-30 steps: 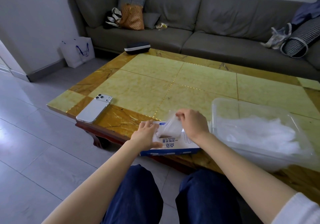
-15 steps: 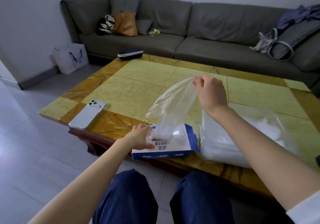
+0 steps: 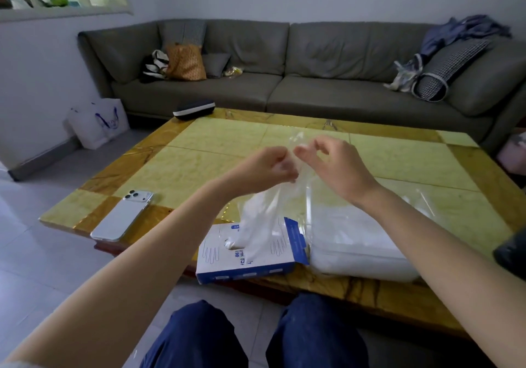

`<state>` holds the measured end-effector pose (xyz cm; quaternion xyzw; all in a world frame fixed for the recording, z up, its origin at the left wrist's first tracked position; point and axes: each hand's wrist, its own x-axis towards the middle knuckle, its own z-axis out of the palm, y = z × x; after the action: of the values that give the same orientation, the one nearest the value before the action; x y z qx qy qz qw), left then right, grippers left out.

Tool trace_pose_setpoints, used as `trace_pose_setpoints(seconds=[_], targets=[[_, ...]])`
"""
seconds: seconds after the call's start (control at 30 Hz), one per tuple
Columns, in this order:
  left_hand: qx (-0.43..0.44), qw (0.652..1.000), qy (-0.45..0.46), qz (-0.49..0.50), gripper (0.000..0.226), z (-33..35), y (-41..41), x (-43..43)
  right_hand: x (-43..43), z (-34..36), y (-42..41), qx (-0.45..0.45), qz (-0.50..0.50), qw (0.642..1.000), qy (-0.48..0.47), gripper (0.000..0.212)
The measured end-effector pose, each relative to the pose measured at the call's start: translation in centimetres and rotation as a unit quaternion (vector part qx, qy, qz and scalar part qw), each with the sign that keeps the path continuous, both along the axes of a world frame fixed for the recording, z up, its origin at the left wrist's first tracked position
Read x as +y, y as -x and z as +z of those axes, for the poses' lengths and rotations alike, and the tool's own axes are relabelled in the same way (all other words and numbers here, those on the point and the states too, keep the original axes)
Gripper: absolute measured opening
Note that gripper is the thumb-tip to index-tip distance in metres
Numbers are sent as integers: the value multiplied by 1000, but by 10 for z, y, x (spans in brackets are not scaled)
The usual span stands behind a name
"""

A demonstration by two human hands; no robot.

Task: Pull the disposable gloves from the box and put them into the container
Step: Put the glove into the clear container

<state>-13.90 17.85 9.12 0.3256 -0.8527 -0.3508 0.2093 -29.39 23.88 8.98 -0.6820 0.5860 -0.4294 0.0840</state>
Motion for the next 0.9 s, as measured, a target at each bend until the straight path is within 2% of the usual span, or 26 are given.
trace_pose_setpoints(seconds=[0.03, 0.1, 0.13, 0.17, 0.27, 0.33, 0.37, 0.47, 0.57, 0.67, 0.77, 0.8, 0.83, 0.9], targets=[[22, 999, -23, -2, 21, 3, 3, 1, 0, -3, 10, -82, -8, 996, -36, 28], [79, 994, -75, -12, 10, 8, 6, 3, 4, -12, 28, -212, -7, 967, -145, 72], [110, 988, -104, -19, 7, 9, 8, 4, 5, -20, 38, -251, 29, 949, -191, 92], [140, 981, -132, -23, 8, 9, 10, 5, 9, -28, 44, -285, 82, 928, -224, 99], [195, 962, -188, -23, 24, 5, 18, 6, 19, -43, 49, -366, 173, 867, -291, 86], [203, 959, -196, -24, 21, -2, 24, 6, 21, -43, 45, -387, 174, 856, -295, 63], [202, 959, -199, -19, 15, -6, 27, 6, 21, -42, 45, -391, 159, 862, -281, 49], [175, 963, -204, 28, 5, -20, 27, 0, 18, -34, 57, -348, 40, 909, -225, 20], [111, 973, -193, 63, 6, -32, 22, -13, 16, -27, 81, -300, -69, 937, -163, 14], [72, 981, -168, 63, 29, -27, 28, -20, 14, -10, 101, -196, -109, 968, -114, 11], [56, 987, -150, 16, 61, -5, 50, -19, 15, 11, 108, -75, -94, 989, -81, 12], [55, 989, -135, 4, 65, 3, 59, -18, 15, 17, 108, -46, -87, 993, -67, 16], [55, 993, -105, -2, 60, 9, 68, -17, 15, 22, 109, -10, -88, 995, -43, 19], [82, 997, 0, -4, 28, 18, 84, -12, 16, 26, 112, 71, -118, 990, 31, 21]])
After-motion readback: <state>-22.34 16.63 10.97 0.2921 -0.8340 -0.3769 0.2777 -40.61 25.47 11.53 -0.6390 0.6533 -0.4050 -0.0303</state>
